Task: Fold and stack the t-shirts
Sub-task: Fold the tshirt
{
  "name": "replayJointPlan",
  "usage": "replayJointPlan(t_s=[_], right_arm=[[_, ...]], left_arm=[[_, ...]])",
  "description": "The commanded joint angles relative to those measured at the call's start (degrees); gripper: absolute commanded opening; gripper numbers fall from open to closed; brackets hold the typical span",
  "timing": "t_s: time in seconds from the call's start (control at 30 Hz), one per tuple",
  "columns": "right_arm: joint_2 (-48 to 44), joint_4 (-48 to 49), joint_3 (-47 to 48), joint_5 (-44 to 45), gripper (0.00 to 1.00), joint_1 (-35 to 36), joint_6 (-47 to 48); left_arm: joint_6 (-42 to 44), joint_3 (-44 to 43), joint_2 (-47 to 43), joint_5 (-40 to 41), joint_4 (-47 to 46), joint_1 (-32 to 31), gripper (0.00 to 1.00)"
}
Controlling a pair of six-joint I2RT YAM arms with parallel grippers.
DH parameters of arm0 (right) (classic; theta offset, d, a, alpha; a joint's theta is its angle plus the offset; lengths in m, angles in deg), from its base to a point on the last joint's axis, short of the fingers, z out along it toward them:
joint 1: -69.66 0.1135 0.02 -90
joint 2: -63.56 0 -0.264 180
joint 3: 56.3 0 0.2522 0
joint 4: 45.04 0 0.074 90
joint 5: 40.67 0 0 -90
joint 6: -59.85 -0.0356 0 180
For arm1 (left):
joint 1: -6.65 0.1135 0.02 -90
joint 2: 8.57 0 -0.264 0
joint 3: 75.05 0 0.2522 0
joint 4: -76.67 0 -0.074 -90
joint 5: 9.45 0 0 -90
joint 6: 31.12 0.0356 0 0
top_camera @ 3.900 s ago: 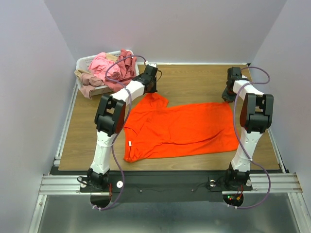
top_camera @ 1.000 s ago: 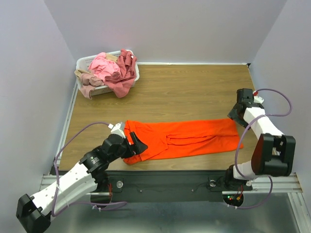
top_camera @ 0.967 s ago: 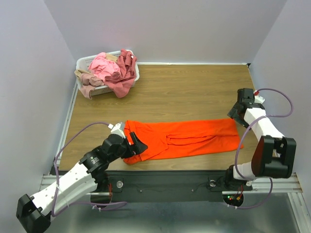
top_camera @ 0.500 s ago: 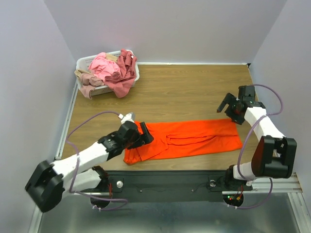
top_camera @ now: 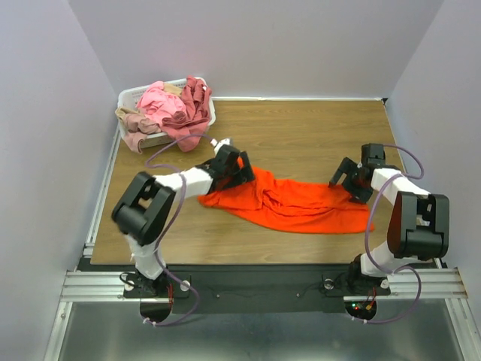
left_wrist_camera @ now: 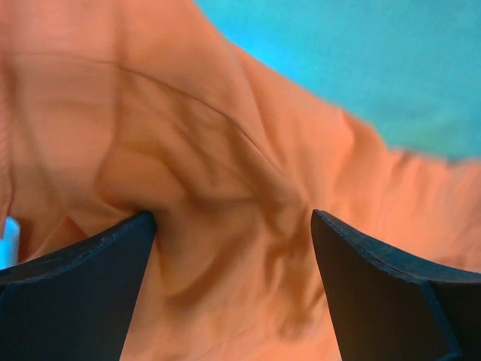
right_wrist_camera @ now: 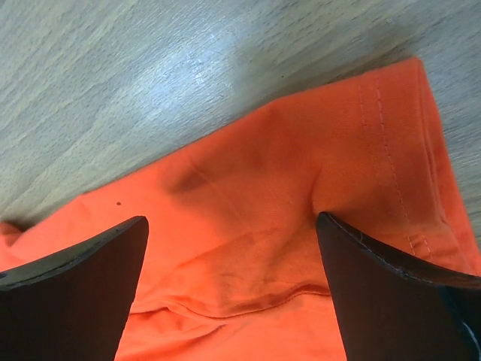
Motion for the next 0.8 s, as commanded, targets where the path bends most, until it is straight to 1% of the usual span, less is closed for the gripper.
replayJointPlan(t_s=[0.0,0.03,0.07,0.1,0.13,0.17,0.2,0.23,0.27,0.3,0.37,0.4,0.47,0.5,0.53,0.57,0.63,0.67,0.73,0.77], right_arm=[[0.6,1.9,-3.5,-2.2,1.00,-0.1,-2.5],[-0.7,2.1,-4.2,-2.9,1.00,0.0,-2.7],[-1.4,2.2,-5.6,-4.6,1.00,0.1,-2.7],[-2.2,2.2,-6.5,-5.7,1.00,0.4,-2.3],[-4.2,2.0,-8.1,-6.5,1.00,1.6,-2.1],[-5.3,2.1,-9.1,-6.1,1.00,2.6,-2.4],[-6.5,2.1,-10.0,-5.7,1.00,5.3,-3.0],[-7.8,2.0,-10.9,-5.2,1.00,6.9,-3.7],[-10.2,2.1,-12.2,-5.1,1.00,9.0,-4.9],[-11.6,2.3,-13.9,-4.9,1.00,13.4,-7.7],[-13.7,2.3,-15.8,-6.1,1.00,17.7,-10.9],[-16.8,2.3,-18.1,-6.3,1.00,21.8,-14.3],[-20.6,2.3,-20.6,-5.8,1.00,25.1,-17.5],[-23.8,2.3,-23.6,-6.0,1.00,27.3,-20.1],[-25.6,2.3,-25.1,-6.4,1.00,28.2,-21.3],[-26.9,2.4,-26.7,-7.9,1.00,28.8,-22.3],[-29.7,2.3,-30.4,-10.3,1.00,30.1,-23.9],[-32.5,2.5,-33.4,-11.4,1.00,33.0,-26.5],[-34.4,2.5,-34.1,-11.7,1.00,34.0,-27.1],[-35.5,2.5,-35.3,-11.7,1.00,36.4,-28.5]], left_arm=[[7.7,-10.4,14.2,-1.6,5.7,3.4,0.98],[9.6,-19.1,17.0,-1.7,7.7,3.7,0.98],[10.9,-24.0,22.6,-1.9,9.6,3.8,0.98],[11.7,-29.2,25.4,-1.4,14.0,3.9,0.97],[13.3,-40.1,31.1,-0.8,16.6,3.9,0.97],[13.7,-45.8,34.0,-0.5,21.3,4.0,0.97],[14.2,-56.7,36.7,-0.3,23.1,3.9,0.98],[15.0,-62.4,42.4,-0.2,25.1,4.0,0.98],[15.7,-68.3,45.4,-1.8,27.2,4.1,0.97],[16.0,-79.3,48.2,-2.5,30.6,4.3,0.98],[15.7,-88.0,55.1,-7.1,33.2,4.7,0.98],[15.6,-90.2,56.0,-8.4,31.9,4.9,0.97],[14.0,-87.4,55.3,-10.2,27.7,5.5,0.99],[12.8,-83.8,54.6,-10.8,23.5,5.7,0.99],[12.0,-83.1,54.4,-11.2,22.5,5.9,0.99],[11.7,-83.2,54.6,-11.7,22.1,6.0,0.99],[10.8,-86.0,56.6,-12.5,22.6,6.0,0.99],[9.6,-89.2,58.2,-13.0,22.8,6.0,0.99],[8.5,-89.3,58.6,-13.1,22.5,6.0,0.99],[8.0,-89.0,58.6,-13.2,21.5,6.0,0.99]])
